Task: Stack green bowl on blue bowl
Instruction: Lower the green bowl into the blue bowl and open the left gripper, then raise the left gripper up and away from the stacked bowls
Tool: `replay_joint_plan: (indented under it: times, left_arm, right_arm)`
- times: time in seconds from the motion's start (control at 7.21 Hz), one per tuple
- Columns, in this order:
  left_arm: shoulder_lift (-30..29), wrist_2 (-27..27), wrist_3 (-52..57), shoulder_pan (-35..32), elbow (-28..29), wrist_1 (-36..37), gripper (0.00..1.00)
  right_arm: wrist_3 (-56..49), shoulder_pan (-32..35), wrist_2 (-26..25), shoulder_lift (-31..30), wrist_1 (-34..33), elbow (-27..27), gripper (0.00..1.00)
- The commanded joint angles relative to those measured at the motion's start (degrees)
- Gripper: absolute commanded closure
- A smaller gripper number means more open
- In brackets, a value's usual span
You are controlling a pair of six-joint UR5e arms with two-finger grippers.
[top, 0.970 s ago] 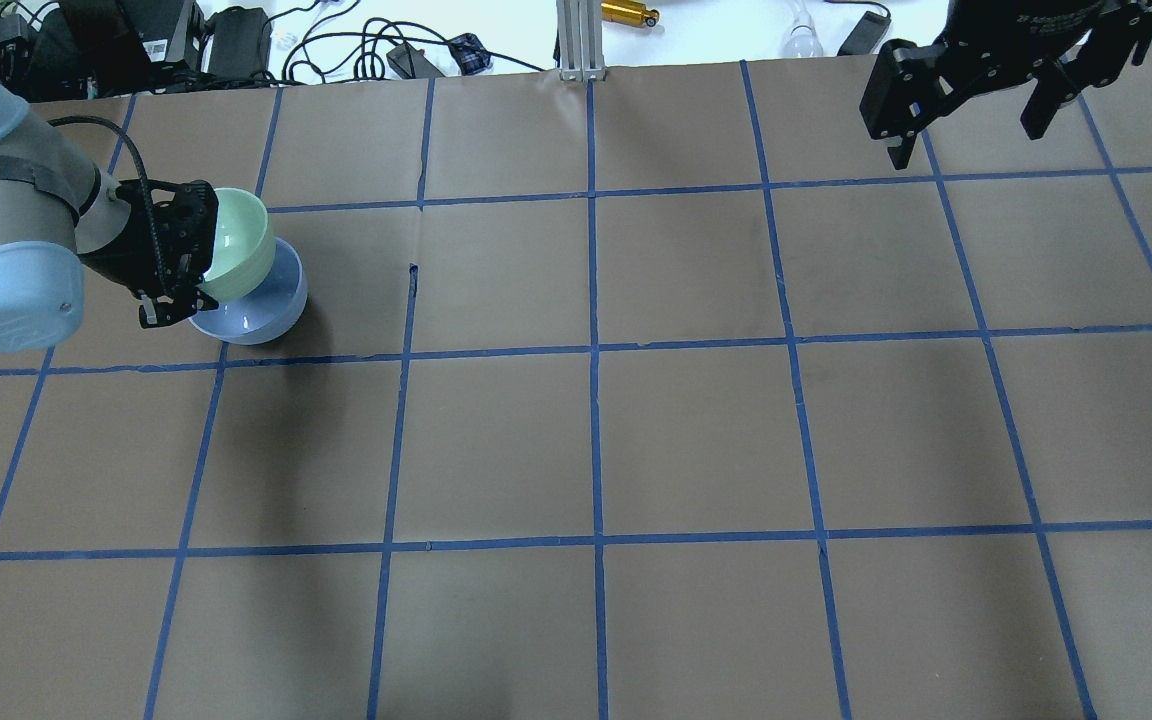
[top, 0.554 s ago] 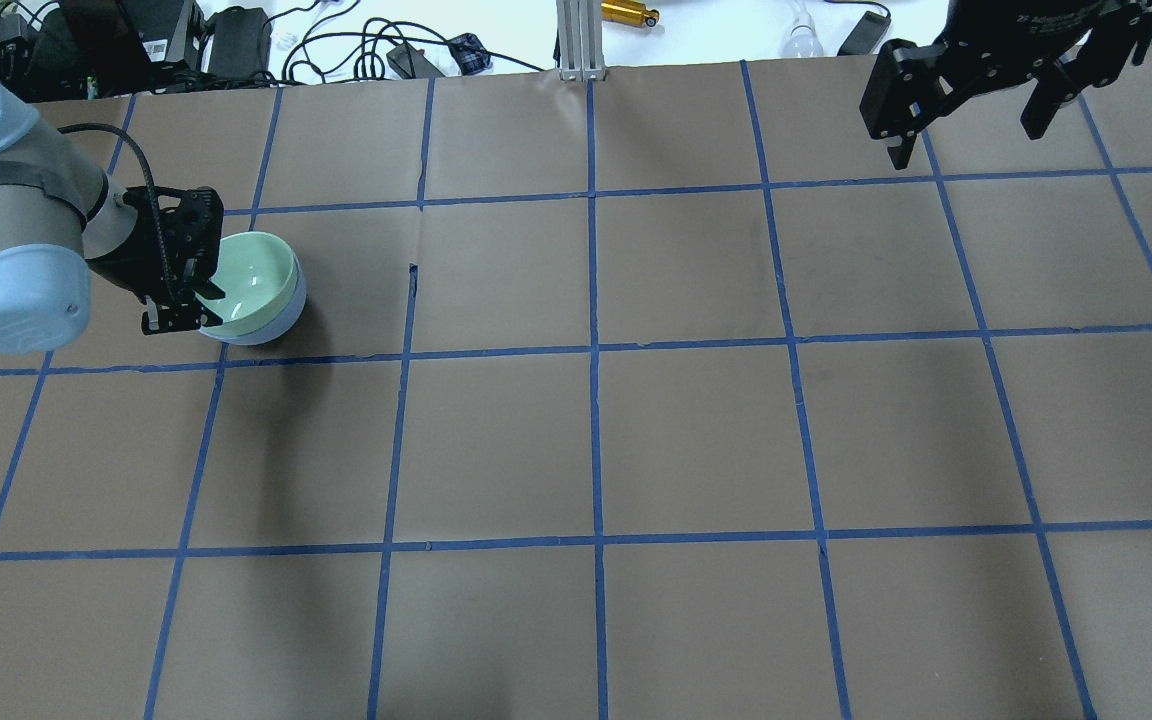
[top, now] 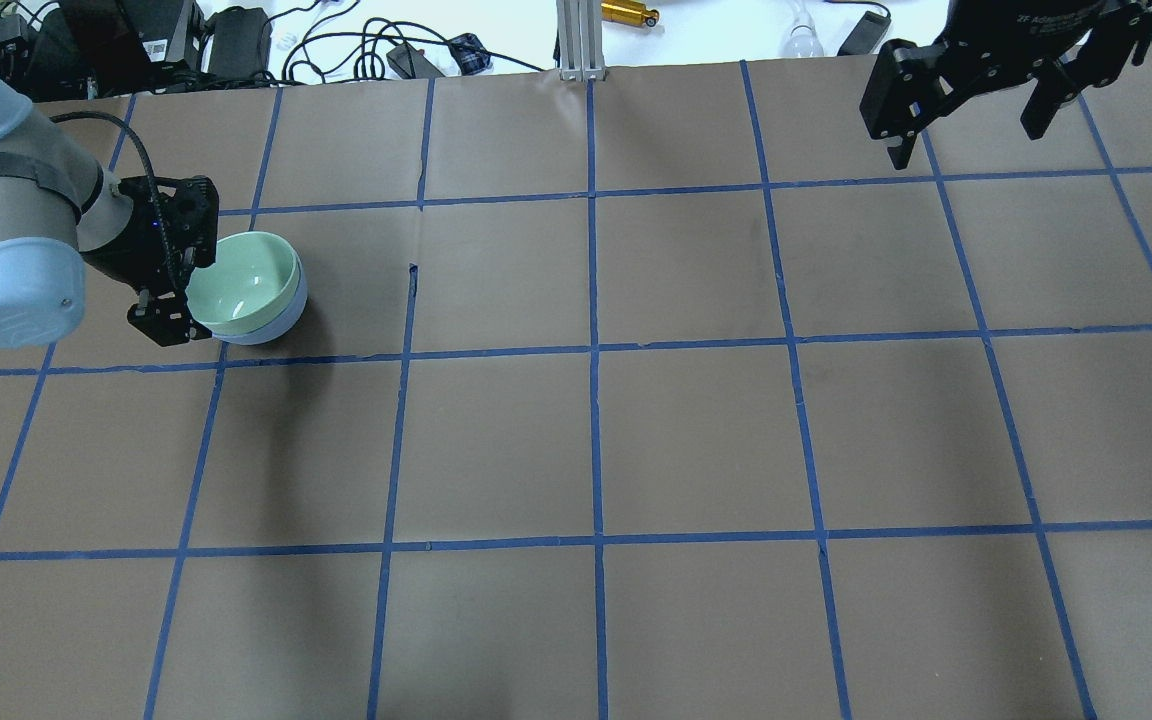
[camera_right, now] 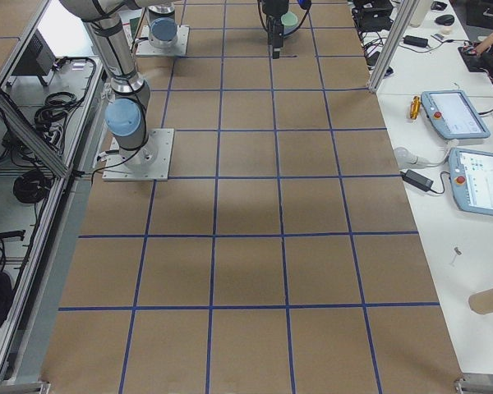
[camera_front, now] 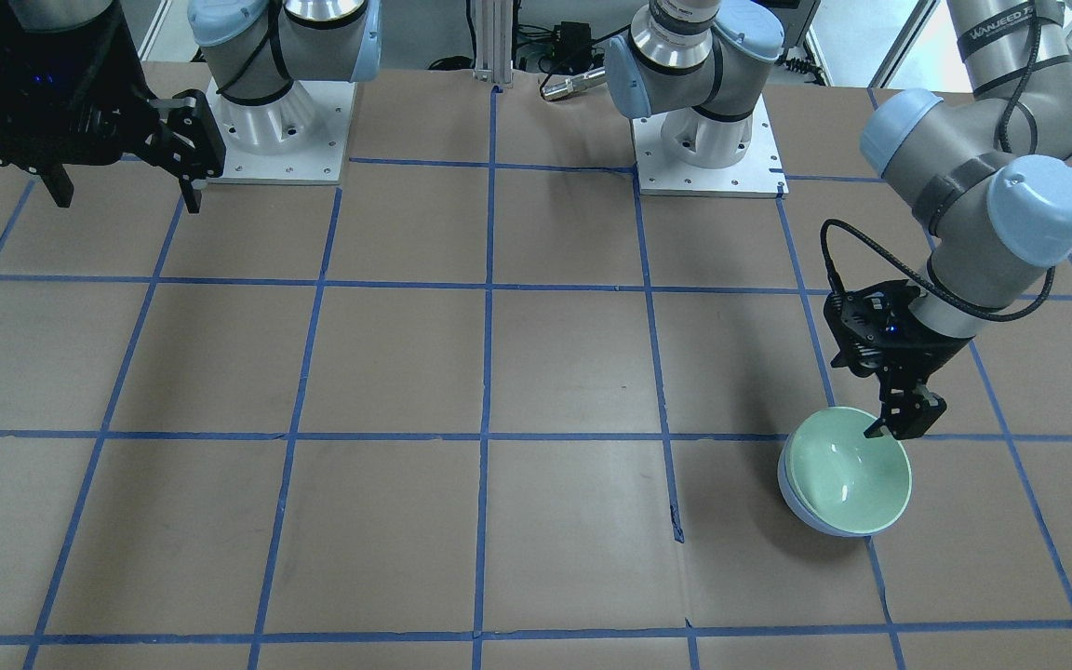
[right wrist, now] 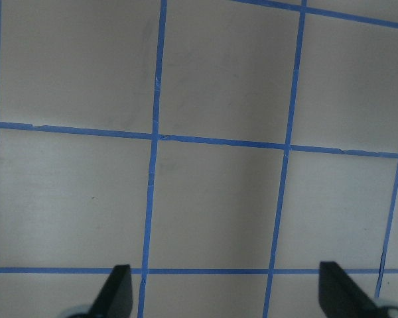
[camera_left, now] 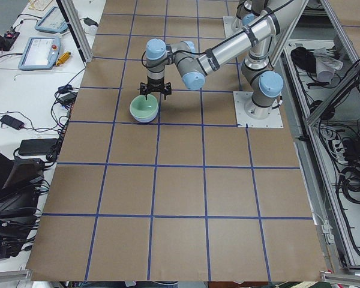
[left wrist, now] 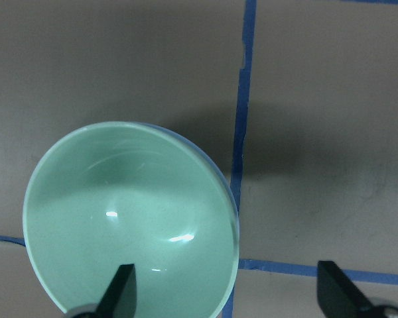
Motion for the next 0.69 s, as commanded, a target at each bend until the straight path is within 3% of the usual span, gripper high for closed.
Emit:
replay_joint_plan:
  times: [0.0, 0.28, 0.55]
  left_arm:
    - [2.3, 0.6, -14.0, -4.2, 5.3, -8.2, 0.0]
    - [2.8, 0.0, -30.6, -7.5, 14.3, -24.3, 0.0]
    - [5.4, 0.5, -44.5, -12.6, 15.9, -26.2, 0.0]
  right_arm:
    - [0.0, 0.0, 0.0, 0.0, 0.0, 0.0, 0.0]
    - [0.0, 0.0, 0.0, 0.0, 0.0, 0.0, 0.0]
    - [0.0, 0.0, 0.0, 0.0, 0.0, 0.0, 0.0]
